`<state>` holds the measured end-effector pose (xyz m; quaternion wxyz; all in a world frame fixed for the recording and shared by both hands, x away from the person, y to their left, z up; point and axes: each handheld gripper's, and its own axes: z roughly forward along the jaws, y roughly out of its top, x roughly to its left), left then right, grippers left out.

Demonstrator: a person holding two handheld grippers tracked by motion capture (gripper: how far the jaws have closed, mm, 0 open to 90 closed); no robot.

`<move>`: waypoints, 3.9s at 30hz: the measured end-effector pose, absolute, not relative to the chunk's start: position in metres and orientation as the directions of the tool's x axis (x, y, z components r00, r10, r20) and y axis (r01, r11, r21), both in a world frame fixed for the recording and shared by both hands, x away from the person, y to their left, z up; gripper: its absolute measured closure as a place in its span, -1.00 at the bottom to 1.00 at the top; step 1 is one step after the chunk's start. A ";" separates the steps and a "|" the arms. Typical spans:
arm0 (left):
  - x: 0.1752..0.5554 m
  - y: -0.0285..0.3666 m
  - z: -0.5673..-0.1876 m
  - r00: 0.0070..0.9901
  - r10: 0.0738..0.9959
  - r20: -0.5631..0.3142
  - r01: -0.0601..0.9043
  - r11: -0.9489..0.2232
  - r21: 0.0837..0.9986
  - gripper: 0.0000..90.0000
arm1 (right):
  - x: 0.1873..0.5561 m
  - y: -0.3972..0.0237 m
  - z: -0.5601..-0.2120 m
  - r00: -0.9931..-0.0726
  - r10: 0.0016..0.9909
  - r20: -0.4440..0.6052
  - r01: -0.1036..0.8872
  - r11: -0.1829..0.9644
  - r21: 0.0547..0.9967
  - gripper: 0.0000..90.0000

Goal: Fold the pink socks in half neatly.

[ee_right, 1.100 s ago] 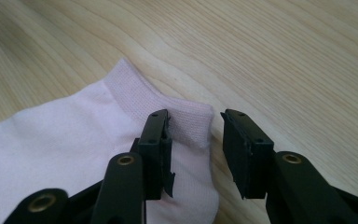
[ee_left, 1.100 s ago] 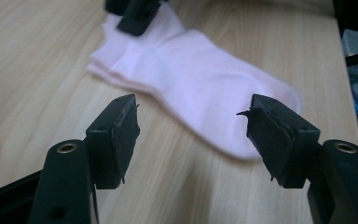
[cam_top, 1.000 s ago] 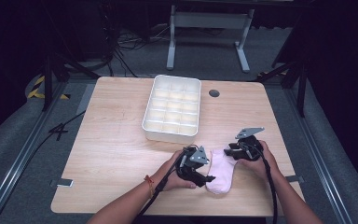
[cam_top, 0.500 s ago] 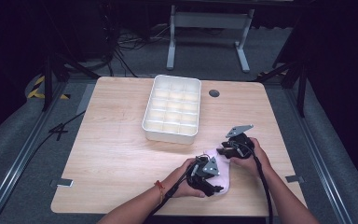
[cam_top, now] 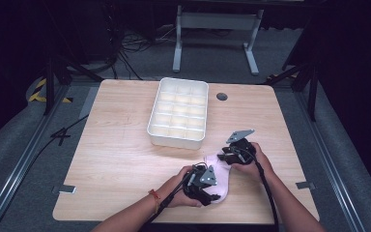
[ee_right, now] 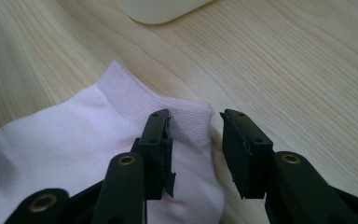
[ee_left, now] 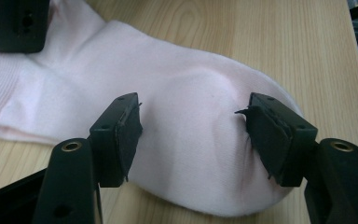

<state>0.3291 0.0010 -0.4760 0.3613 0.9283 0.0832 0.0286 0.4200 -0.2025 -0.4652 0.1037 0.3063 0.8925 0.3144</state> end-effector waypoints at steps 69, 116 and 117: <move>0.313 0.039 -0.475 0.971 0.237 0.010 0.172 -0.731 0.660 -0.22 | 0.397 -0.201 -0.468 -0.812 0.576 0.092 0.490 0.587 0.644 0.63; 0.325 0.041 -0.474 0.938 0.340 0.062 0.219 -0.723 0.656 -0.35 | 0.373 -0.203 -0.426 -0.881 0.471 -0.041 0.269 0.570 0.776 0.83; 0.325 0.041 -0.474 0.938 0.340 0.062 0.219 -0.723 0.656 -0.35 | 0.372 -0.203 -0.426 -0.882 0.468 -0.043 0.265 0.570 0.778 0.83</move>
